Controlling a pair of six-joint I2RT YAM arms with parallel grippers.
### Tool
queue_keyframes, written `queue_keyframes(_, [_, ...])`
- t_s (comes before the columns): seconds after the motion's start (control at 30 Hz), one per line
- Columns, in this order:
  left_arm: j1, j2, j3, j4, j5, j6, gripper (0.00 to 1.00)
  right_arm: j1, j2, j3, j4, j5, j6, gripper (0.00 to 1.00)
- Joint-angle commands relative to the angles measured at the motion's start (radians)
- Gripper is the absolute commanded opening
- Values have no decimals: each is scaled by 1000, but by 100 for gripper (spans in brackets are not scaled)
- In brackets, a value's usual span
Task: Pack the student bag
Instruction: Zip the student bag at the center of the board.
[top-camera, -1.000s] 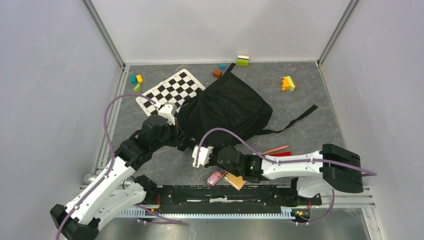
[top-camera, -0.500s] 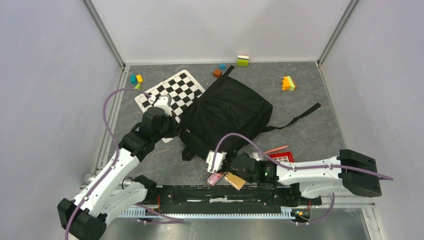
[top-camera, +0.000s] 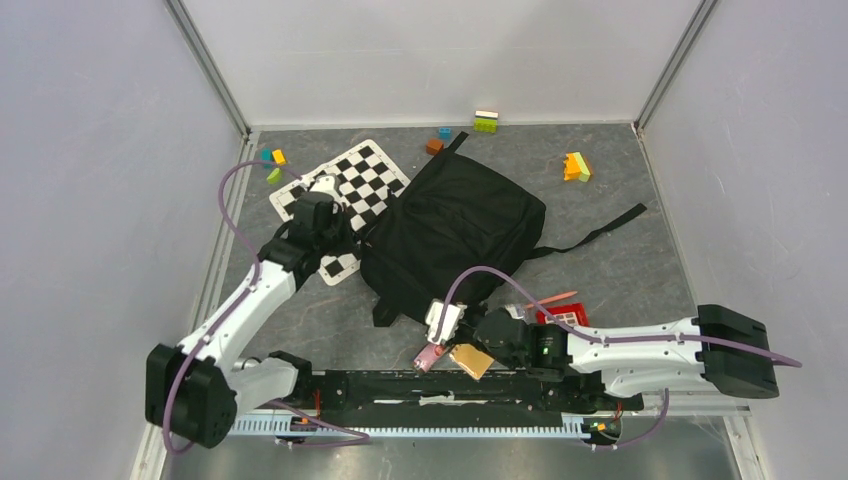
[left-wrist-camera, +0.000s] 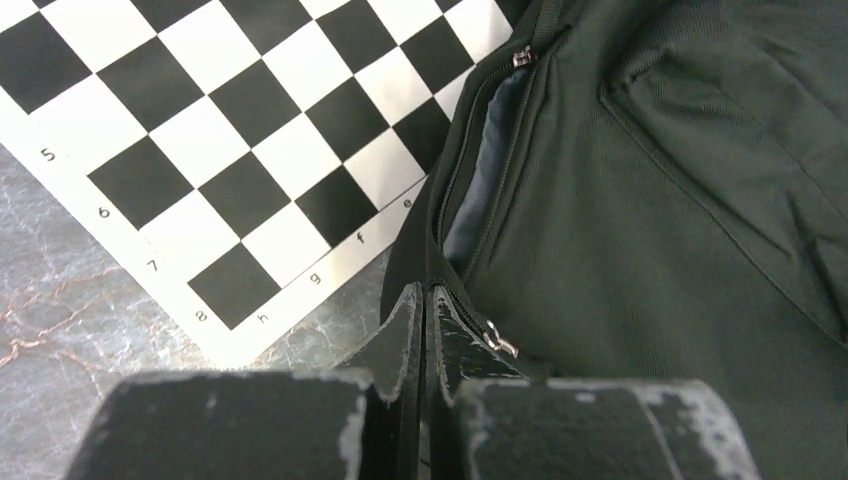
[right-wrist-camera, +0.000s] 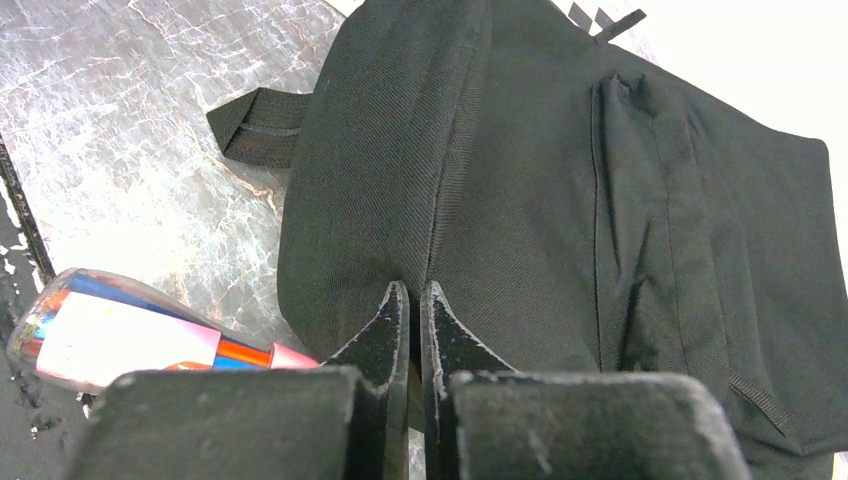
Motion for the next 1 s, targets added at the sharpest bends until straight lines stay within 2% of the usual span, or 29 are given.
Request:
queue_keyframes(0.0, [52,98,134,72,-65,27,2,6,-53,-15,-33,67,27,0])
queue_keyframes(0.13, [51,149,235,-12,39,95,2,6,-85,-4,-50,73,49,0])
queue_keyframes(0.17, [52,154,250,-38,59,122,2,6,-92,3,-60,73,58,9])
queue_keyframes(0.2, [51,152,258,-56,116,175,2,6,-98,16,-72,69,70,30])
queue_keyframes(0.3, [50,116,225,-52,256,259,2,6,-115,47,-78,77,105,67])
queue_keyframes(0.33, [49,89,187,-14,294,252,2,5,-119,58,-70,77,111,75])
queue_keyframes(0.43, [49,42,109,54,341,237,2,-9,-103,103,-43,72,127,89])
queue_keyframes(0.6, [49,74,151,-33,281,270,2,-105,30,251,-51,-87,169,91])
queue_keyframes(0.8, [49,95,154,-70,269,279,2,-198,274,481,-101,-253,216,84])
queue_keyframes(0.97, [49,102,147,-75,260,268,2,-224,452,632,-120,-345,225,82])
